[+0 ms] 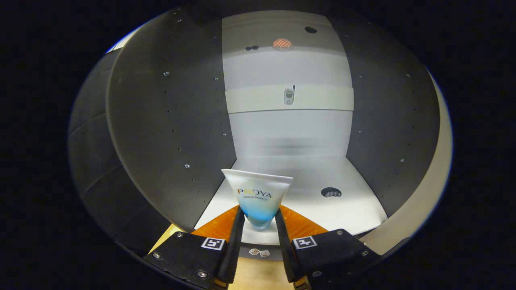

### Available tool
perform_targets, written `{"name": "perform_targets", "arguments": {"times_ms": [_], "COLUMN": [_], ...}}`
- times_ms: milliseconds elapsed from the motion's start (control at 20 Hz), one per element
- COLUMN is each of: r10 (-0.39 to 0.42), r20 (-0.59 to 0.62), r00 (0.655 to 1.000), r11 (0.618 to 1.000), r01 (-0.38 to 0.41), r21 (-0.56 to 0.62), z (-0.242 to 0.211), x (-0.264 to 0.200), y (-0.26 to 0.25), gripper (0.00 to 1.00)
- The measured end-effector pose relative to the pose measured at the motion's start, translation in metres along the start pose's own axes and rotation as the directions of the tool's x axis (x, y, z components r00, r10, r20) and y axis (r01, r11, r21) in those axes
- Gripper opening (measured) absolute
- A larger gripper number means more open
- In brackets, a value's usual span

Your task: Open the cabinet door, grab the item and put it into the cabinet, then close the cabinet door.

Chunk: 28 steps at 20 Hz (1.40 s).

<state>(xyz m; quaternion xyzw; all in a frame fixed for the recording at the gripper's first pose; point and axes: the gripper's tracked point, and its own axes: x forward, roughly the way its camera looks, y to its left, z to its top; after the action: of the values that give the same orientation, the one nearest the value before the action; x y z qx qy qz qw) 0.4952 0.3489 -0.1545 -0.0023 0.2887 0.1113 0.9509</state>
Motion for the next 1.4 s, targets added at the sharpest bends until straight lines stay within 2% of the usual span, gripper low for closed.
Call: {"name": "perform_targets", "arguments": {"times_ms": [300, 500, 750, 800, 900, 1150, 1400], "r10": [-0.018, -0.022, -0.039, -0.038, -0.038, -0.048, -0.055], "r20": [-0.051, -0.023, 0.01, 0.024, 0.061, 0.188, 0.336], "r00": [0.999, 0.999, 0.999, 0.999, 0.997, 0.981, 0.94], "r11": [1.0, 1.0, 0.999, 0.999, 0.999, 0.999, 0.998], "r01": [0.018, 0.023, 0.039, 0.037, 0.037, 0.043, 0.061], "r21": [0.01, 0.012, 0.014, 0.015, 0.023, 0.029, -0.007], "z": [-0.008, -0.002, 0.001, 0.001, 0.0, 0.002, -0.001], "x": [0.02, 0.021, 0.01, 0.005, -0.011, -0.066, -0.146], "y": [-0.001, -0.003, -0.009, -0.008, -0.012, -0.028, -0.036], "gripper": [0.48, 0.52, 0.78, 0.87, 0.94, 0.94, 0.94]}}
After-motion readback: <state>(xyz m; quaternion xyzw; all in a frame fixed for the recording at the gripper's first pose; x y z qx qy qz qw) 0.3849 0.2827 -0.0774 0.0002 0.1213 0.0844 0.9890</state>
